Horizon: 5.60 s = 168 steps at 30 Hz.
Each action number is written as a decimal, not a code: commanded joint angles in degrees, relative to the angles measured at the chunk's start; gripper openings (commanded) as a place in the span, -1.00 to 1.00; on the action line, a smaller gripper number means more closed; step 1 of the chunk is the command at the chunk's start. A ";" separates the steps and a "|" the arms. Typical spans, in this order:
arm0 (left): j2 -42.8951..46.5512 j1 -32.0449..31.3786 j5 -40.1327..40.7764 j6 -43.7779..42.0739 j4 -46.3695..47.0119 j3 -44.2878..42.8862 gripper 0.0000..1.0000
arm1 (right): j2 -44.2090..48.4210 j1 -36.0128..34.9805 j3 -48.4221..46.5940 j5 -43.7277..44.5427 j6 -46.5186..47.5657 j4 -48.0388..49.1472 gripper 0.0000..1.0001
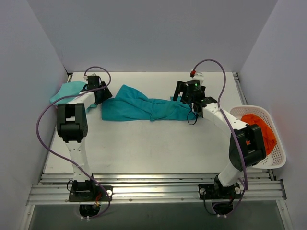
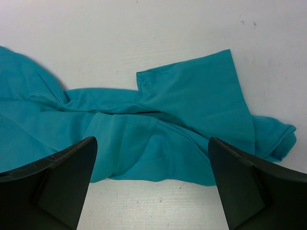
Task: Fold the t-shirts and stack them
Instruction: Flatten the tshirt out
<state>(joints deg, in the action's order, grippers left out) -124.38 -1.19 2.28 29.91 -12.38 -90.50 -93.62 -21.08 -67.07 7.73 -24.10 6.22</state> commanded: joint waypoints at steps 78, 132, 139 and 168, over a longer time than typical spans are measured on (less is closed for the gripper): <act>7.64 -1.01 1.40 -0.03 6.40 6.29 -0.95 | -15.75 -13.90 -14.76 15.20 -3.68 -9.38 -1.00; 20.05 -4.70 -6.06 -8.55 26.69 16.69 -0.95 | -11.37 0.07 -9.56 22.25 5.56 13.01 -1.00; -5.35 -1.88 -6.87 -4.42 8.51 -12.86 0.88 | -37.32 1.22 -30.91 23.74 4.50 8.90 1.00; 43.69 -6.10 8.27 -0.92 5.44 31.25 0.88 | 11.07 -8.63 20.01 23.56 -23.08 -1.81 1.00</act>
<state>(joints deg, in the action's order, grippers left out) -82.11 -6.02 7.92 26.57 -3.73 -63.31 -87.90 -30.04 -52.05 32.10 -37.06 9.89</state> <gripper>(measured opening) 0.938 0.998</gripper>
